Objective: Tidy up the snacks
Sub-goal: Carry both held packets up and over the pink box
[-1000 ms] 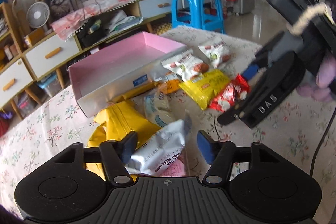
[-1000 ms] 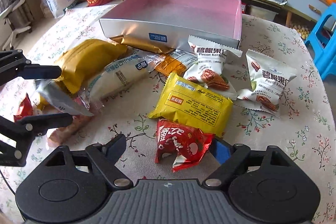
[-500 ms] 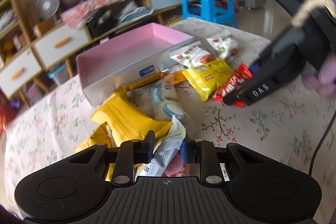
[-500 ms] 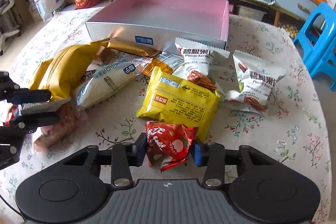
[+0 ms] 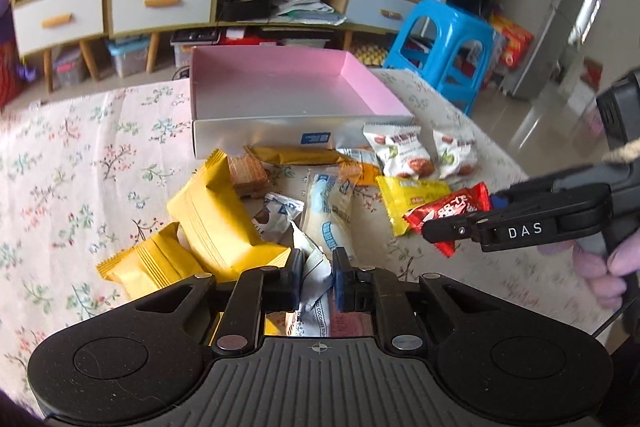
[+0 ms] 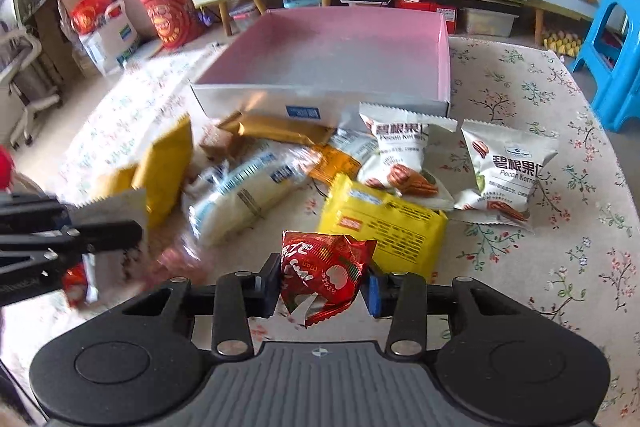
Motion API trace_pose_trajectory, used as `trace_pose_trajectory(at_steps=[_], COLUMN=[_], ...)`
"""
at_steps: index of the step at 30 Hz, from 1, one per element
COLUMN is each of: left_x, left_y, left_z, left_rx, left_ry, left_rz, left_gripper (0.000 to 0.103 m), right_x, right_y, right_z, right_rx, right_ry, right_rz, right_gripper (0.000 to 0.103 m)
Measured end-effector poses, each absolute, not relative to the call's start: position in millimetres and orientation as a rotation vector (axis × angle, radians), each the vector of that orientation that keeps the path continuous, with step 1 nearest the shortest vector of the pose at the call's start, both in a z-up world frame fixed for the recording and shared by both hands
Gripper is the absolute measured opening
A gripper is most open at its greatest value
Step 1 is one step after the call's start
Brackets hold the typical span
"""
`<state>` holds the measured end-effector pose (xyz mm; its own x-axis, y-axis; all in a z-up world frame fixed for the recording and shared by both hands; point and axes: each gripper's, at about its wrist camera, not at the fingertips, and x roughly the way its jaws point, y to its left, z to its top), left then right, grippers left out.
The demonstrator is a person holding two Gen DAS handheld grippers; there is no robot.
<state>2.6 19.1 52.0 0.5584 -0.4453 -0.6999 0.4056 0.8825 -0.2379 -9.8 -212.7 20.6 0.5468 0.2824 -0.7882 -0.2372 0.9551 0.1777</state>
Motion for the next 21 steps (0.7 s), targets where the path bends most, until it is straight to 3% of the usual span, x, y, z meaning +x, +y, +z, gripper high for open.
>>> trace_pose_trajectory(at_steps=[14,21], left_x=[30.0,59.6], left_y=[26.9,12.8], left_z=[76.1,99.1], left_rx=[-0.286,-0.267], left_ry=[0.794,0.732], left_rz=[-0.462,-0.443], left_gripper=[0.013,0.013], right_x=[16.5,49.5], right_y=[-225.8,-242.2], right_z=[56.5,63.3], right_rx=[0.257,0.403], right_ry=[0.878,0.825], right_rz=[0.289,0.203], right_gripper=[0.029,0.029])
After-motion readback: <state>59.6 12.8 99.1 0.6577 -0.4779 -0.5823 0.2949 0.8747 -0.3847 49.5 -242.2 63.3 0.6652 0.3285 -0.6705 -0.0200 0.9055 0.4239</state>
